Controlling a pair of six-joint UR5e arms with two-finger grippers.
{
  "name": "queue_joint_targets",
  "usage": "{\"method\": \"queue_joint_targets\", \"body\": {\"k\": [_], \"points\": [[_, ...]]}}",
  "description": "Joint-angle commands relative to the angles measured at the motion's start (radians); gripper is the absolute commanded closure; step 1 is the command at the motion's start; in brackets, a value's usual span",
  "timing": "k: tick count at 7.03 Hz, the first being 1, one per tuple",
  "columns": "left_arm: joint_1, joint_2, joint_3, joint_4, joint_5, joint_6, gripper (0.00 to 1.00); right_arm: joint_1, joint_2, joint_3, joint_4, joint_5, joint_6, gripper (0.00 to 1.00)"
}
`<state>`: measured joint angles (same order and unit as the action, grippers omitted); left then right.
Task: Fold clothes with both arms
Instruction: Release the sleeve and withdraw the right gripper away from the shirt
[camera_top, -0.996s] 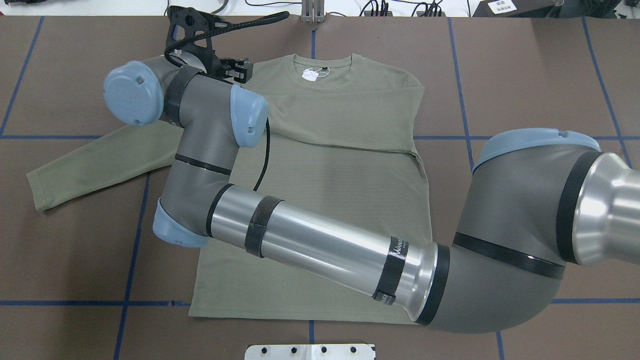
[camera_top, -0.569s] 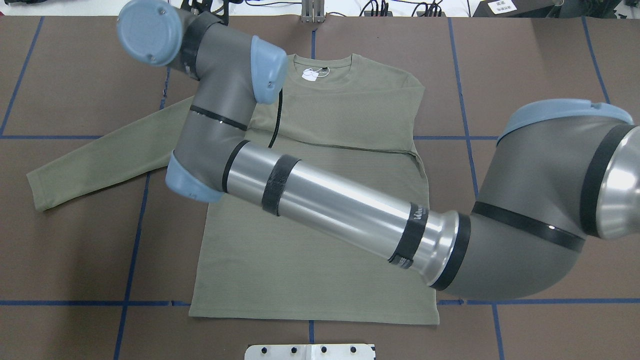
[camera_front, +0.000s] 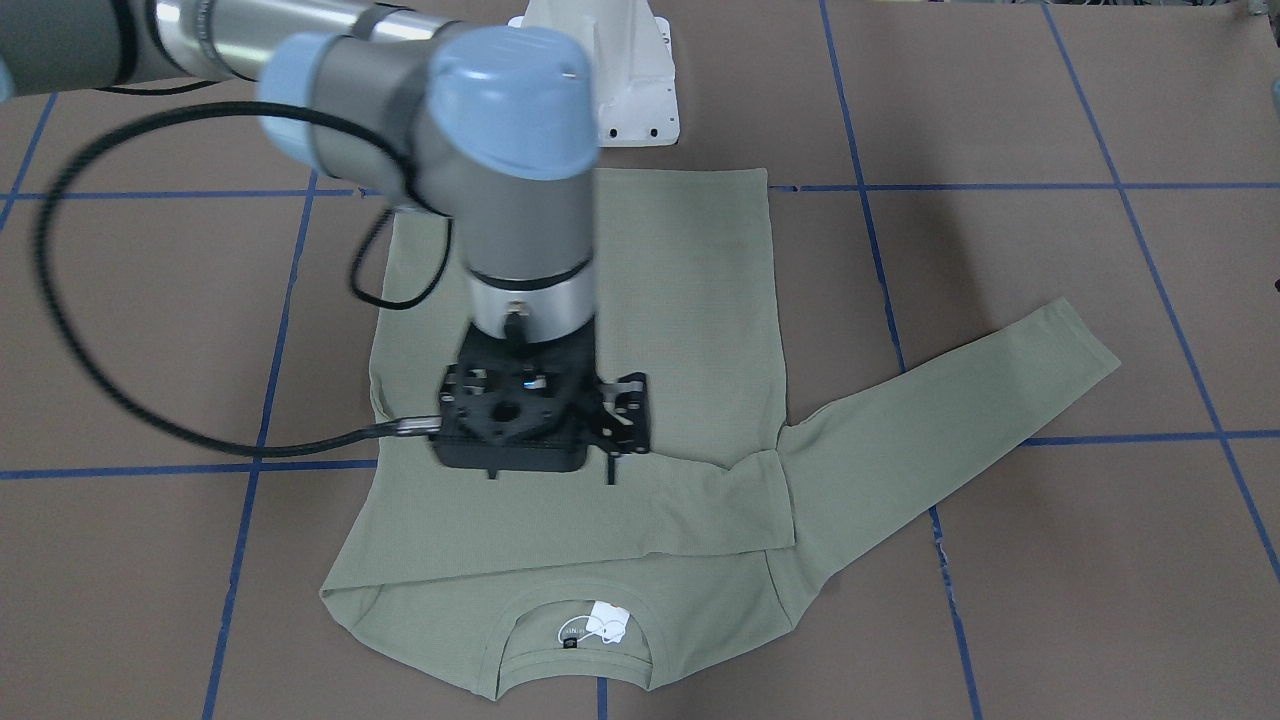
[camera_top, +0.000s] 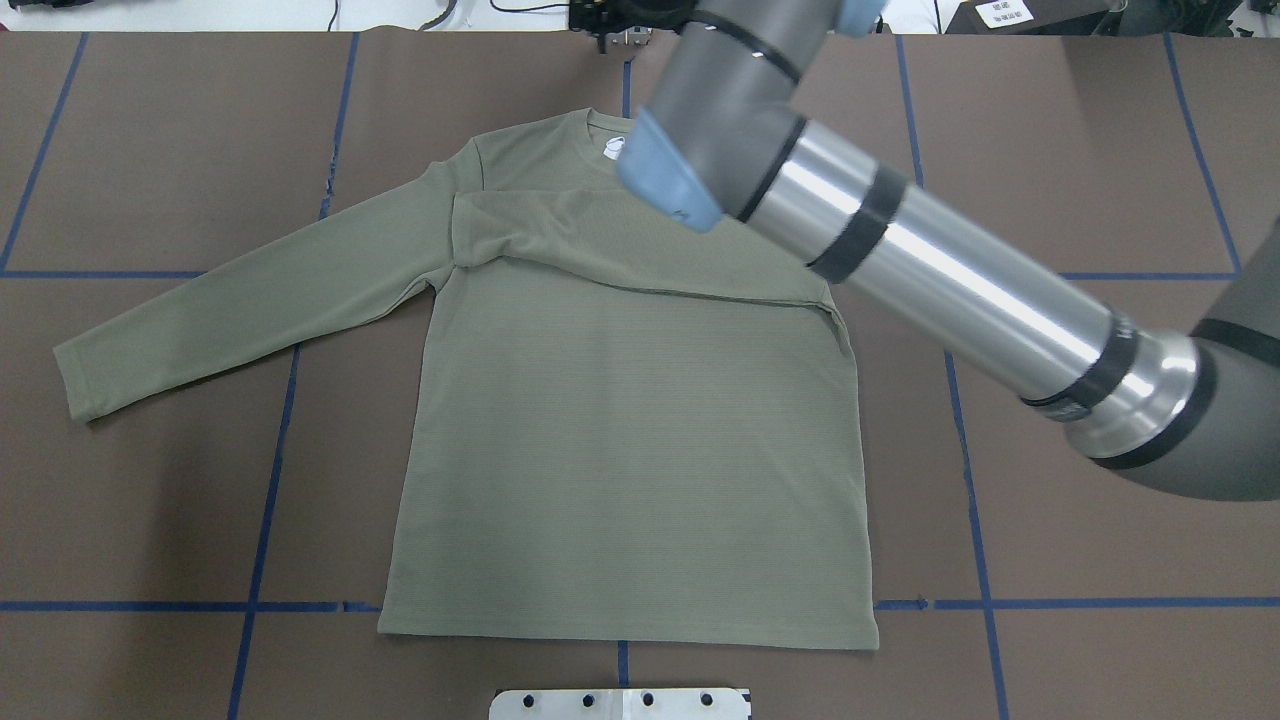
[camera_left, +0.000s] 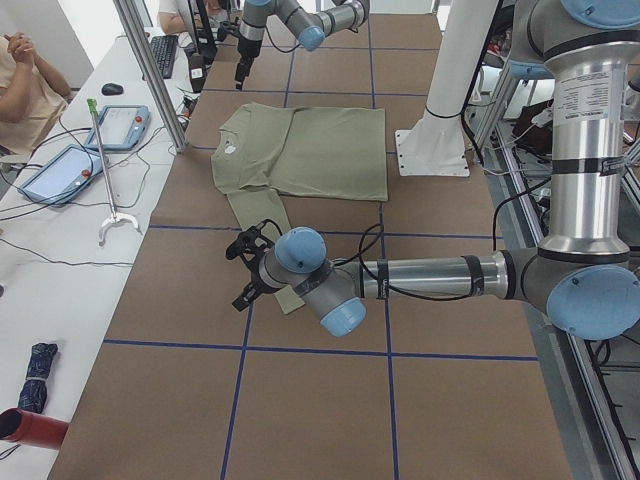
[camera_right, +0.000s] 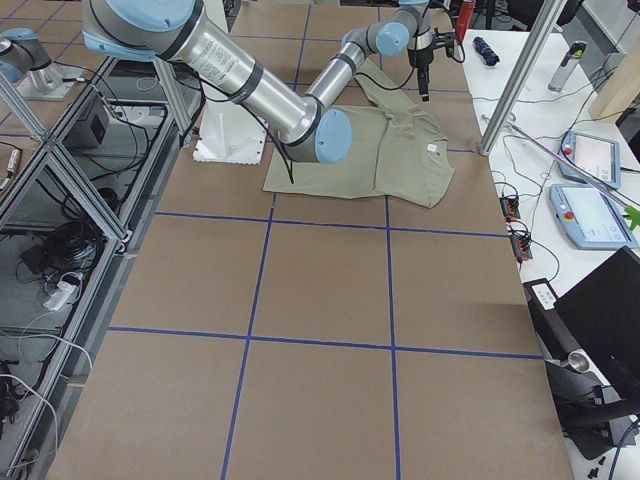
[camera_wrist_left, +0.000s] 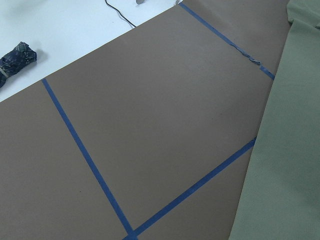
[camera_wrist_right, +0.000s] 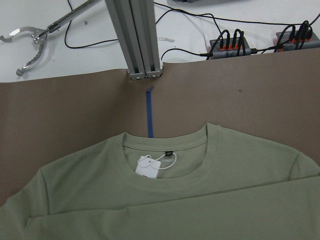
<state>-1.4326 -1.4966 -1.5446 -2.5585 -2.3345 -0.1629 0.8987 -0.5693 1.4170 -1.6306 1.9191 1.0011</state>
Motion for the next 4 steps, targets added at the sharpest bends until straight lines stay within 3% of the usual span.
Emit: {"method": "queue_joint_targets", "body": {"k": [1,2,4], "points": [[0.177,0.01,-0.002,-0.103,0.123,-0.212,0.03,0.229,-0.378,0.321,-0.041,0.244,-0.346,0.0],[0.264,0.05,-0.002,-0.138,0.209,-0.216,0.01,0.309,-0.546,0.42,-0.04,0.276,-0.493,0.0],[0.415,0.119,-0.005,-0.218,0.321,-0.213,0.0,0.418,-0.793,0.529,-0.031,0.331,-0.677,0.0]]}}
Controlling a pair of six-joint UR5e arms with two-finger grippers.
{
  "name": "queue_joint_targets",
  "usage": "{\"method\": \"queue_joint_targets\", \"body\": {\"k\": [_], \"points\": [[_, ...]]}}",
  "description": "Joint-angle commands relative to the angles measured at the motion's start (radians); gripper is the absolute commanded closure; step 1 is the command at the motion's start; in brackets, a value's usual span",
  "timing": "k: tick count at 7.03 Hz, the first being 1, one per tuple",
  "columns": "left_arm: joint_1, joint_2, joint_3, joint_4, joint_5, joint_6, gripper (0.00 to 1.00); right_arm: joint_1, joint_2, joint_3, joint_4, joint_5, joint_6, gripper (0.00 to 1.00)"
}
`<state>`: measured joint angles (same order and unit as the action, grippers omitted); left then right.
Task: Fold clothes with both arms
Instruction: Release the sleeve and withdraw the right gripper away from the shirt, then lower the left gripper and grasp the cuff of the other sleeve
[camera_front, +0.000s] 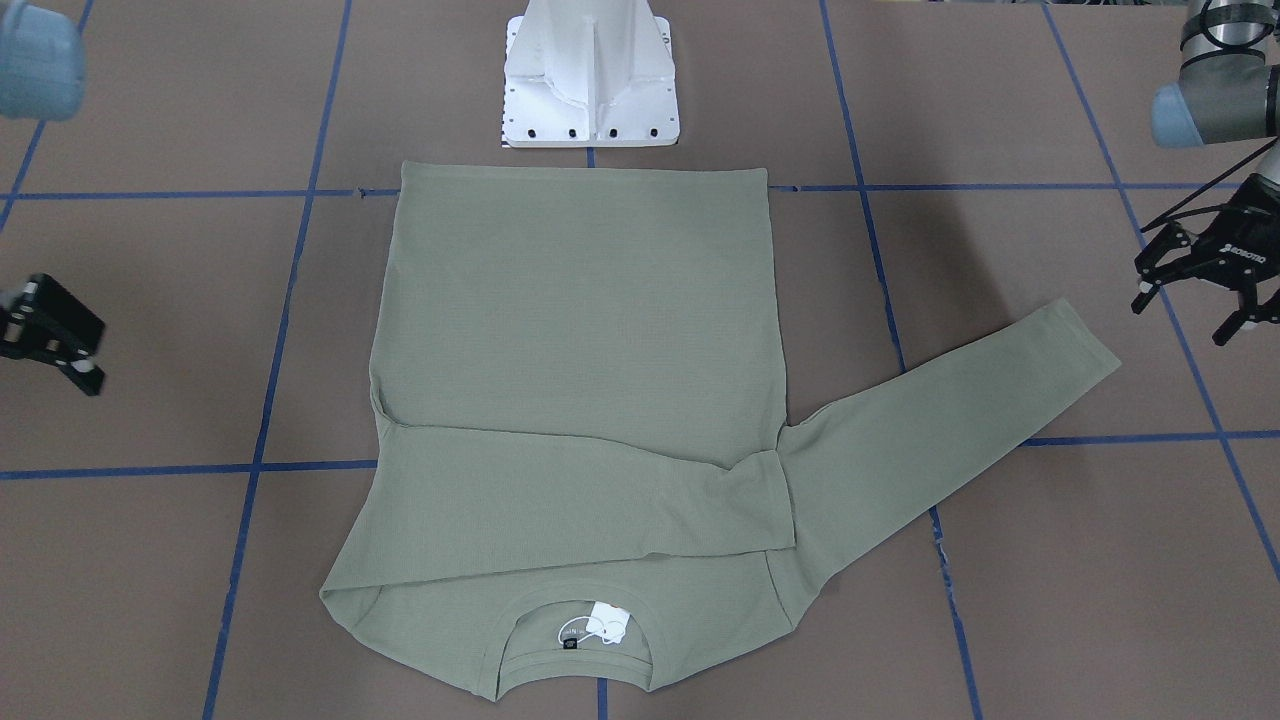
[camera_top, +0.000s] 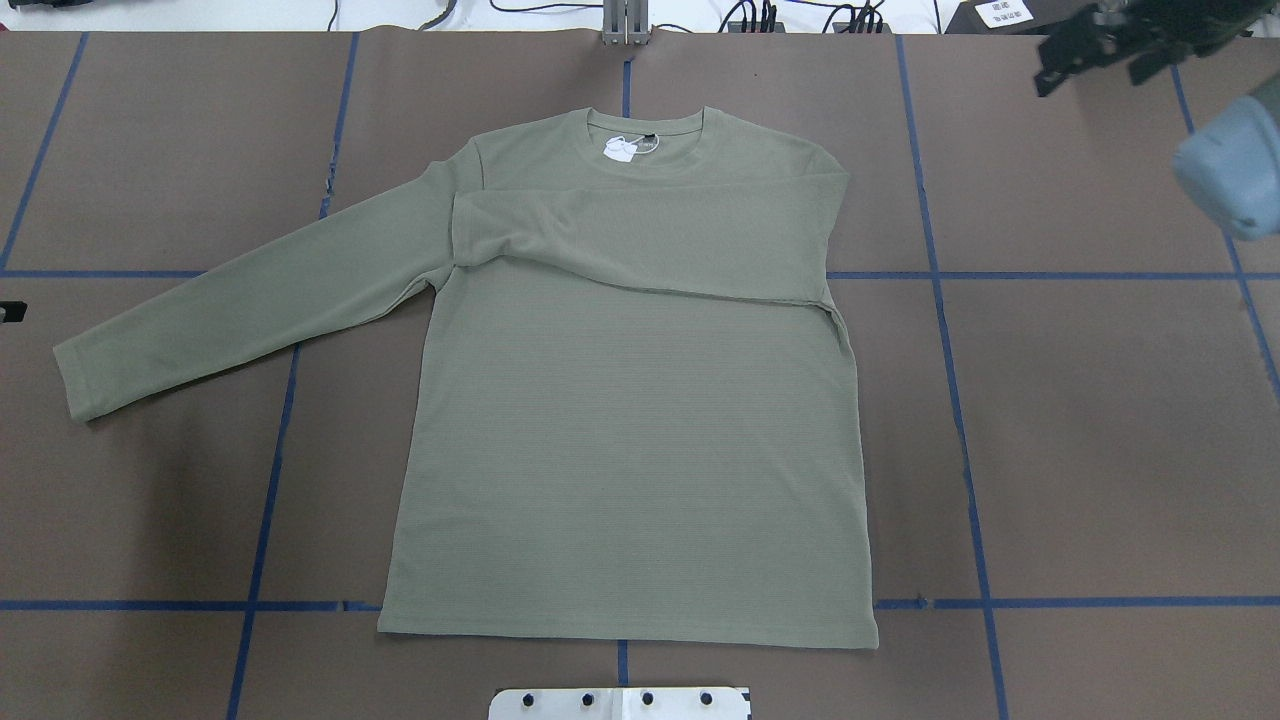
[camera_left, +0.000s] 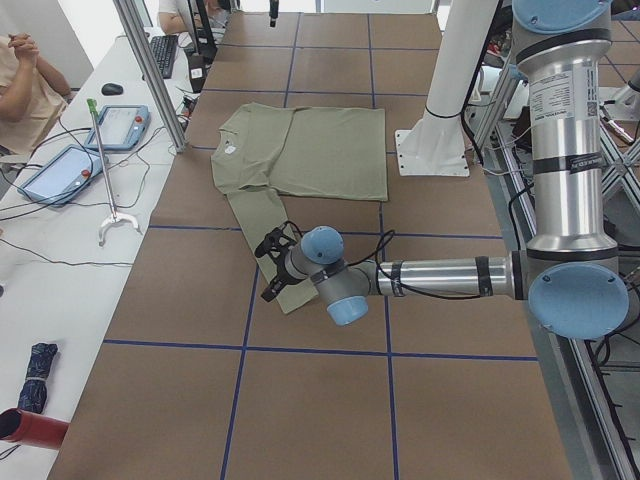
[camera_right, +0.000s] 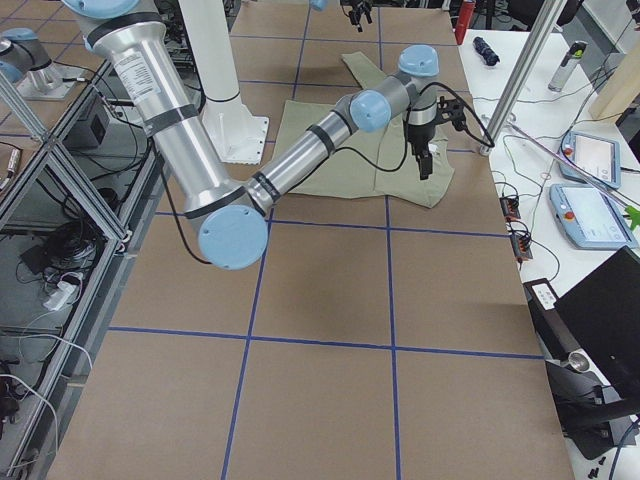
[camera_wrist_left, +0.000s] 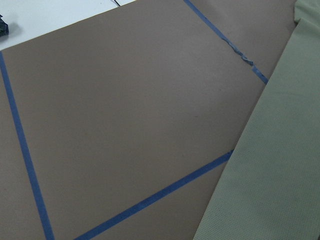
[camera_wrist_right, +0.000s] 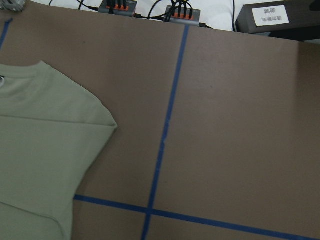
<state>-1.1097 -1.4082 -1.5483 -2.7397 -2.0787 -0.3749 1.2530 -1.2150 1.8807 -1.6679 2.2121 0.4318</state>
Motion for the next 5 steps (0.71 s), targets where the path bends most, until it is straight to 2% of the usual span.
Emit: {"method": "queue_joint_targets", "body": {"k": [1,2,5], "points": [[0.191,0.037,0.0,-0.037,0.15,-0.008,0.0,0.103,-0.24,0.087,0.019,0.044,-0.17,0.0],[0.221,0.049,0.004,-0.037,0.155,-0.006,0.0,0.123,-0.276,0.109,0.025,0.072,-0.173,0.0],[0.287,0.074,0.008,-0.037,0.196,0.002,0.01,0.128,-0.293,0.117,0.025,0.07,-0.168,0.0]]}}
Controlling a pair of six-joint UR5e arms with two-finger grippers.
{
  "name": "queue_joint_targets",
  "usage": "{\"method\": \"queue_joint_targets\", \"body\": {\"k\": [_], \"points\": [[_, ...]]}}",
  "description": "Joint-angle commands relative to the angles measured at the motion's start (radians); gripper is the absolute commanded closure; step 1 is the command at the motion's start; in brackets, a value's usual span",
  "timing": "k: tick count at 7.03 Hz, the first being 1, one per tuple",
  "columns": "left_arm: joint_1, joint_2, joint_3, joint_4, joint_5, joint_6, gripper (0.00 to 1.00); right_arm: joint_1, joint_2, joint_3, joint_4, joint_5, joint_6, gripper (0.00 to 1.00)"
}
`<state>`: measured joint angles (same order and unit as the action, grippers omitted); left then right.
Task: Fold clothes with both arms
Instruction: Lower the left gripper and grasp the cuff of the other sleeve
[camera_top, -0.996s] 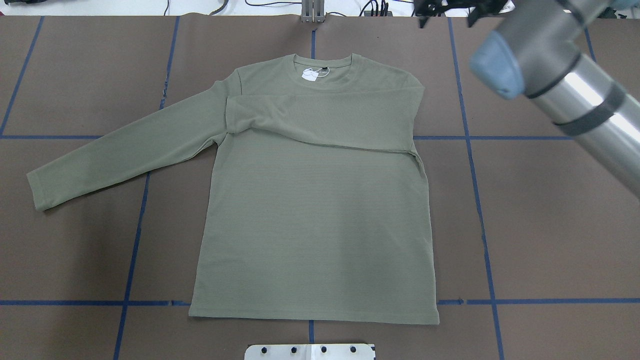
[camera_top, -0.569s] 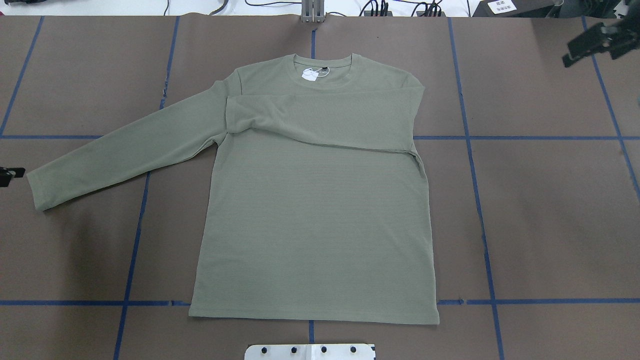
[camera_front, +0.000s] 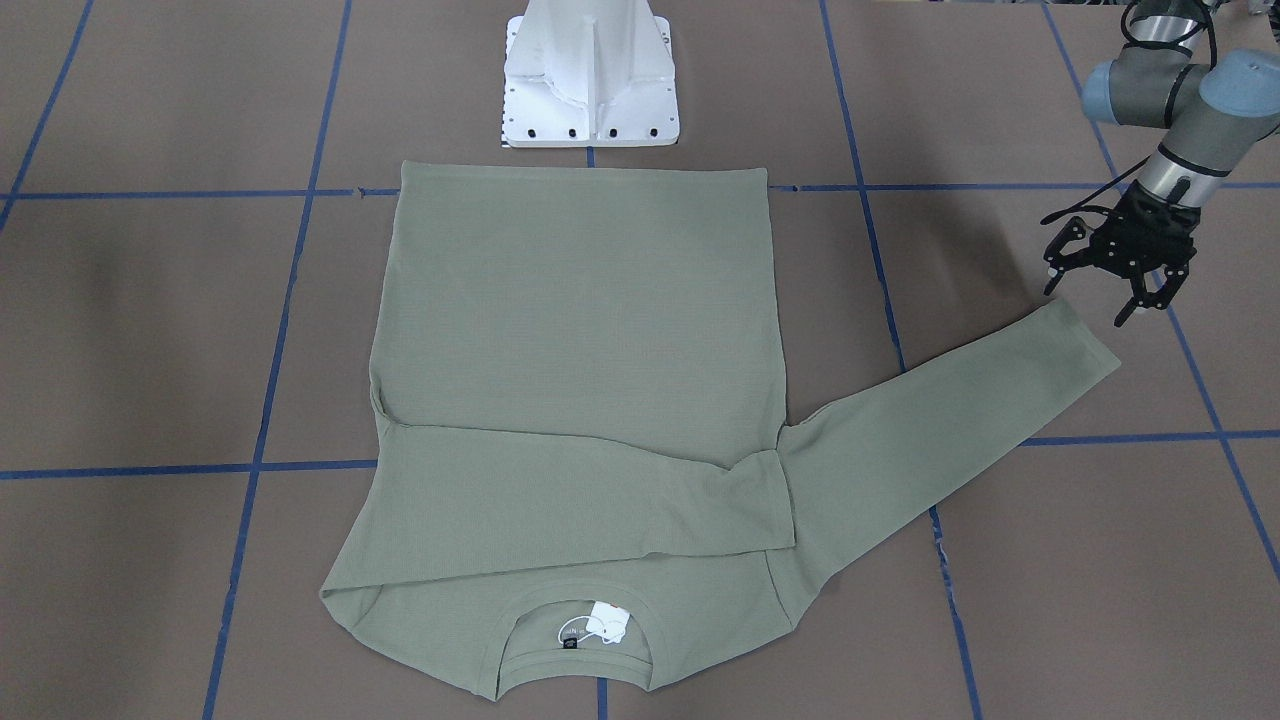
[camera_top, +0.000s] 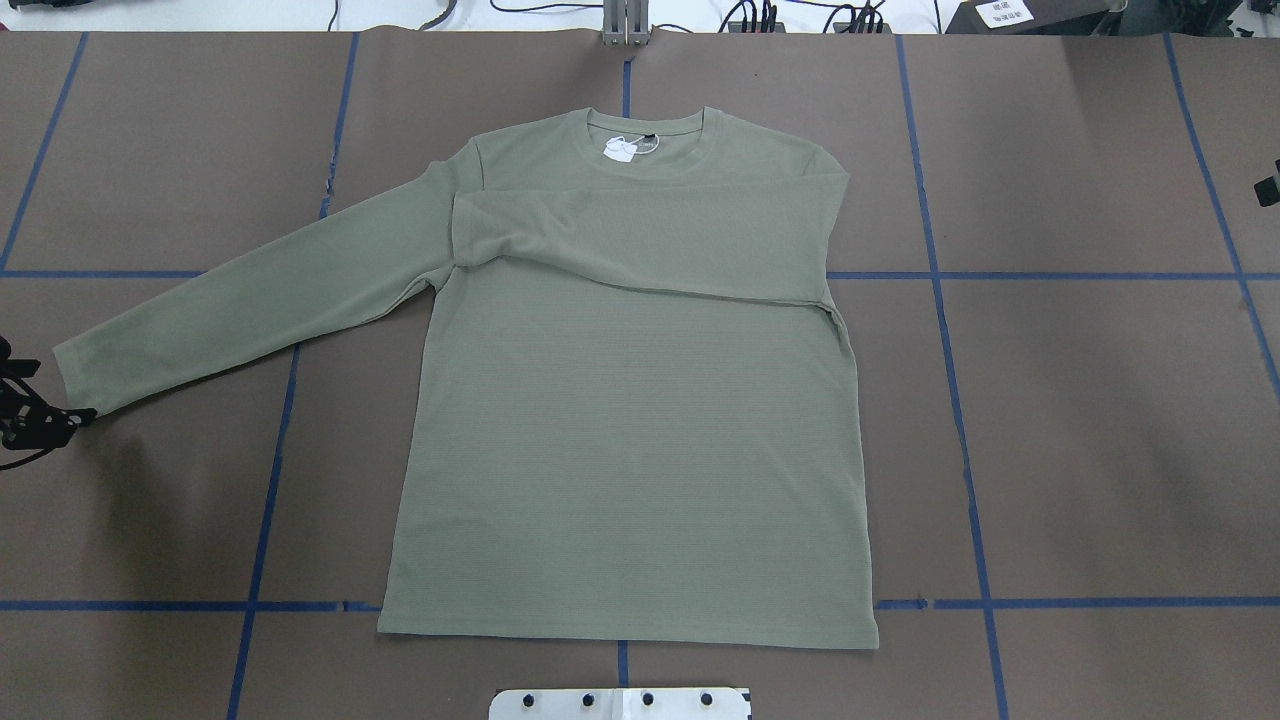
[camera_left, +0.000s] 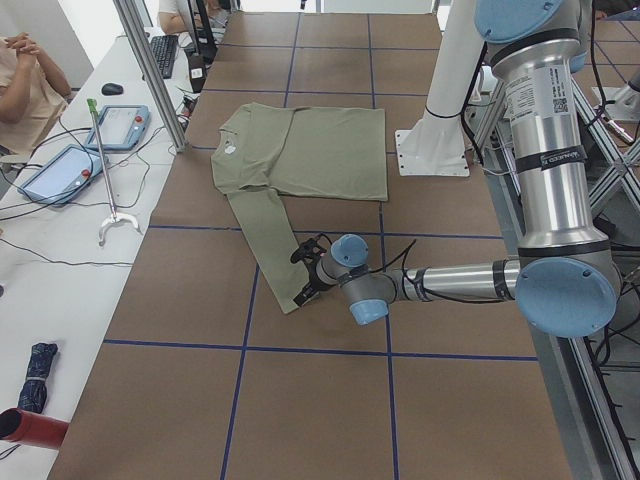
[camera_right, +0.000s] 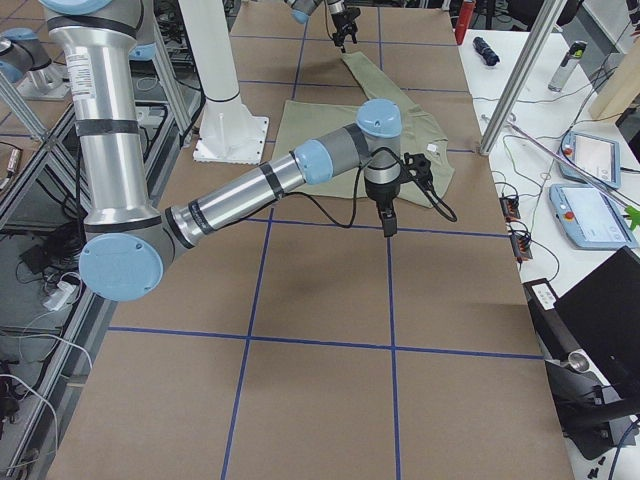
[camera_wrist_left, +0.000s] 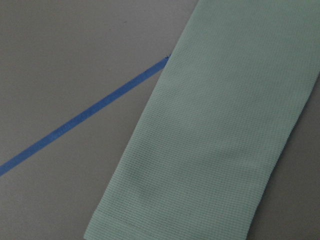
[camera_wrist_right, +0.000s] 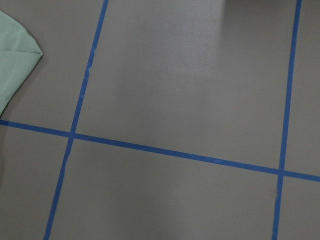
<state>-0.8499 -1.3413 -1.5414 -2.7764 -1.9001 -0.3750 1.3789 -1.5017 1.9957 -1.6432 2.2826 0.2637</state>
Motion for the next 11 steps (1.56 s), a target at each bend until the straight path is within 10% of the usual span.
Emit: {"method": "queue_joint_targets", "body": {"k": [1,4,5,6,11], "points": [[0.04,0.007,0.001,0.0,0.029,0.002,0.07,0.002,-0.009,0.002,0.0,-0.002,0.0,0.0],[0.049,0.008,0.006,0.0,0.029,0.005,0.24,0.002,-0.009,0.003,0.0,-0.002,0.003,0.0],[0.049,0.008,0.007,0.0,0.029,0.005,0.5,0.002,-0.009,0.003,0.002,-0.002,0.002,0.0],[0.049,0.01,0.006,-0.002,0.029,0.005,0.97,0.002,-0.008,0.003,0.0,-0.002,0.003,0.0],[-0.054,-0.079,-0.005,0.026,-0.013,0.025,1.0,0.002,-0.009,0.003,0.002,-0.002,-0.01,0.0]]}}
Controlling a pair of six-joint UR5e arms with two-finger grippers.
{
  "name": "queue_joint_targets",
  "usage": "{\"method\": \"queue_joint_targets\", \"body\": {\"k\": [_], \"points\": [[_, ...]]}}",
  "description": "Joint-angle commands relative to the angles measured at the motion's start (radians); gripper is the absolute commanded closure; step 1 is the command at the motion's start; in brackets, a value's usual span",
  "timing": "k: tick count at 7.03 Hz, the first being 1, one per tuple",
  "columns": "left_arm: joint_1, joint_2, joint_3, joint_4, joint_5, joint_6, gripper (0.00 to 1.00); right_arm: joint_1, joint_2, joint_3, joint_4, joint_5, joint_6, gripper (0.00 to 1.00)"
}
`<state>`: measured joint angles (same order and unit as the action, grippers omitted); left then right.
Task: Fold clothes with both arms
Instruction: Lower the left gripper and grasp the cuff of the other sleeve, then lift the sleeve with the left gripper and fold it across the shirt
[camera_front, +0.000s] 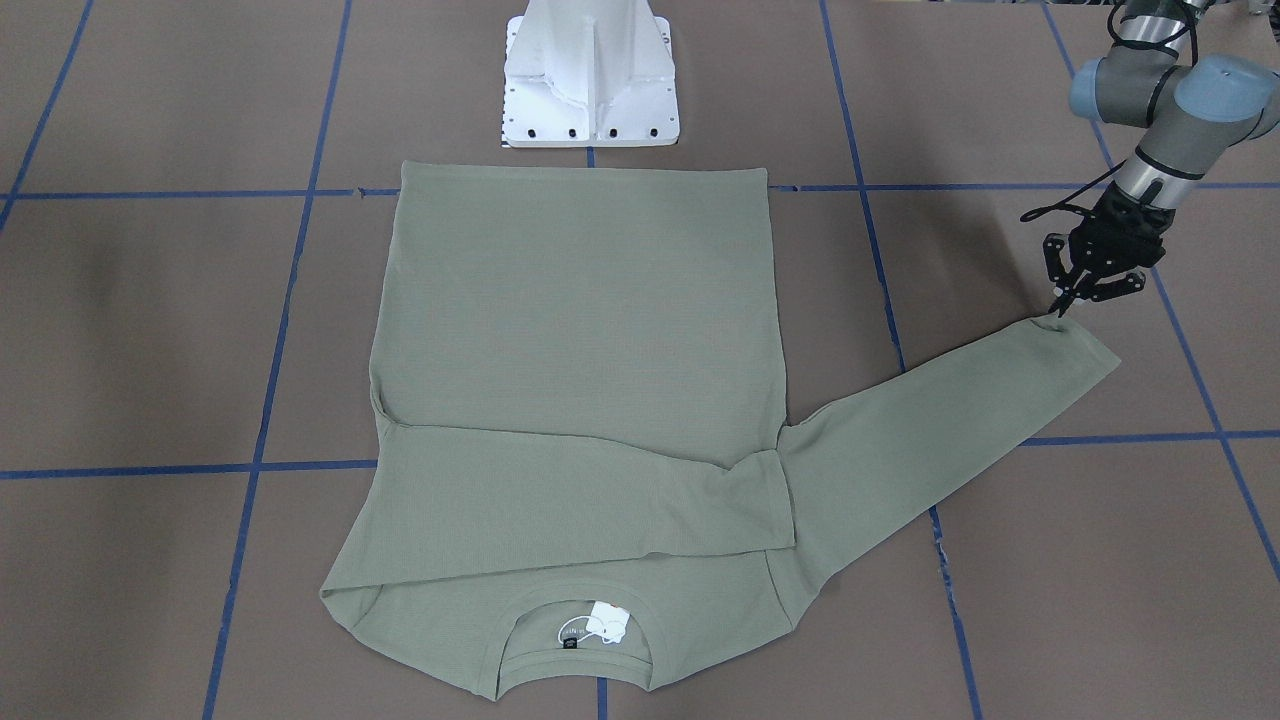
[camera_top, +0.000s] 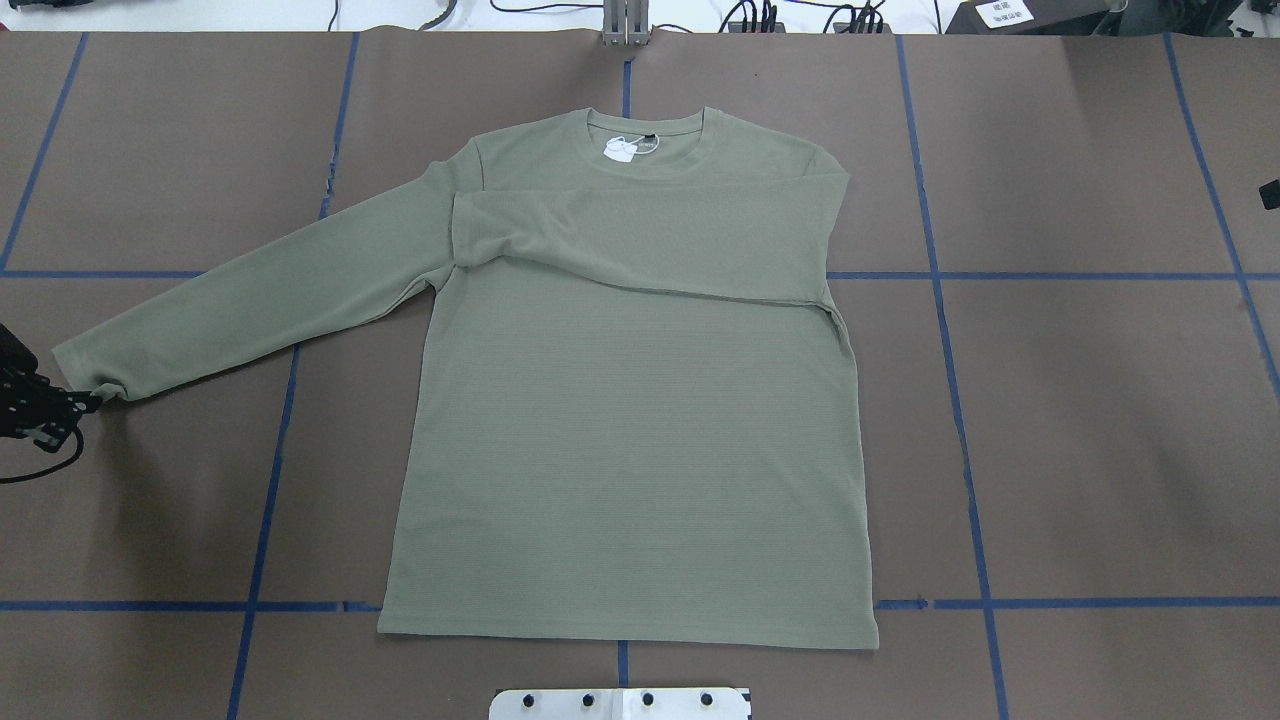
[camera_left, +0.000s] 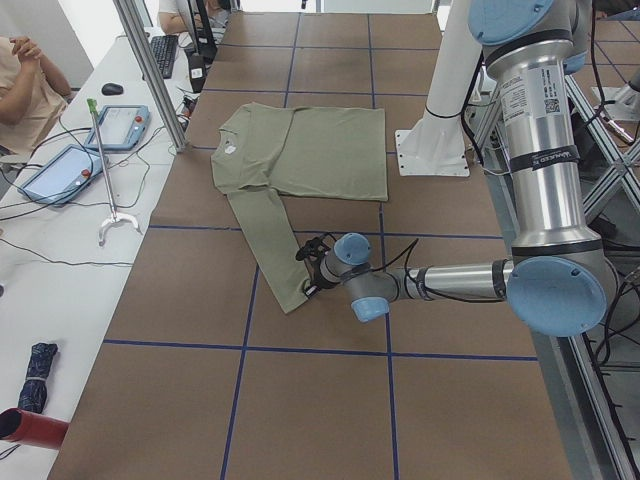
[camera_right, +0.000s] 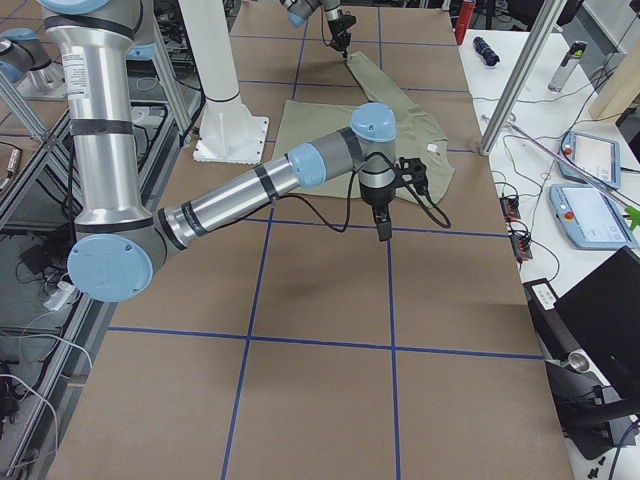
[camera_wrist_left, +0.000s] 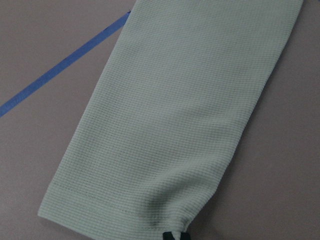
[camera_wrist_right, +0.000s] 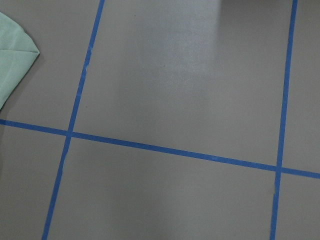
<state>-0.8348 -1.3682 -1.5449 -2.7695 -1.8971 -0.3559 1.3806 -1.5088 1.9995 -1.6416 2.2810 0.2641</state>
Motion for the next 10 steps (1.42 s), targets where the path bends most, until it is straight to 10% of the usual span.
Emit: {"method": "queue_joint_targets", "body": {"k": [1,5,10], "points": [[-0.142,-0.169,-0.004,0.141,-0.051,0.008,1.0,0.002,-0.002,-0.001,0.0,0.002,-0.014,0.0],[-0.164,-0.636,0.008,0.618,-0.043,-0.1,1.0,0.002,-0.024,-0.002,0.0,0.003,-0.014,0.0],[0.021,-1.159,0.274,0.663,0.067,-0.624,1.0,0.003,-0.025,-0.002,0.0,0.002,-0.011,0.0]]}}
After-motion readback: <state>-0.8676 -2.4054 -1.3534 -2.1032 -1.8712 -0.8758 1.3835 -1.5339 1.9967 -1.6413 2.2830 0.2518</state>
